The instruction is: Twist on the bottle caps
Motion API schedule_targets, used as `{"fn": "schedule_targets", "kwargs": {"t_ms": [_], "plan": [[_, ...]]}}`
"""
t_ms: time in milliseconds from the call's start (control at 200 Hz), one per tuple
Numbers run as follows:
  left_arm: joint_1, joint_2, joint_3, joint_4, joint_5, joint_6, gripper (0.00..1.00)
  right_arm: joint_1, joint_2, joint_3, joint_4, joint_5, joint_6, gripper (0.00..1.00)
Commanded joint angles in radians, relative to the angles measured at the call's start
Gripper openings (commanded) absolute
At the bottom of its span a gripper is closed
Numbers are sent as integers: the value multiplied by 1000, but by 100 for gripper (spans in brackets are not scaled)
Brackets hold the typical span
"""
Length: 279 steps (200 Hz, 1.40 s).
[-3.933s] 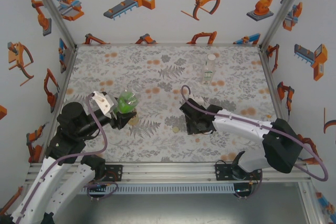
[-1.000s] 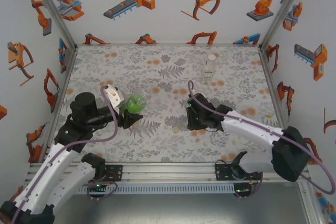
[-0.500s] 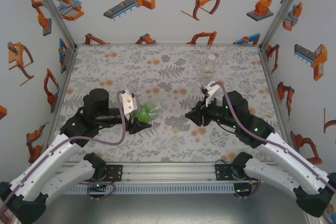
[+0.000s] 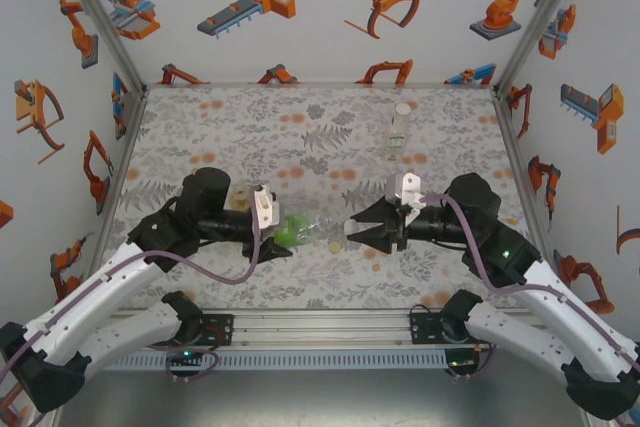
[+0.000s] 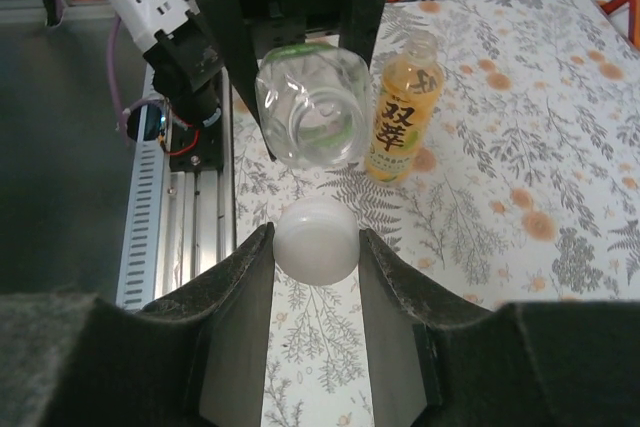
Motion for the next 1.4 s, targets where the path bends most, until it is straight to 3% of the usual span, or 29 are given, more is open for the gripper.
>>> {"fn": "schedule_targets", "kwargs": {"t_ms": [0, 526, 1392], "plan": [[-10, -3, 4, -32, 21, 42, 0, 0, 34, 50, 37, -86, -79, 12], [-9, 22, 27, -82, 10, 75, 0, 25, 161, 111, 63, -171, -102, 11], [-11, 3, 28, -80, 52, 78, 0, 54, 195, 89, 7, -55, -153, 9]]}}
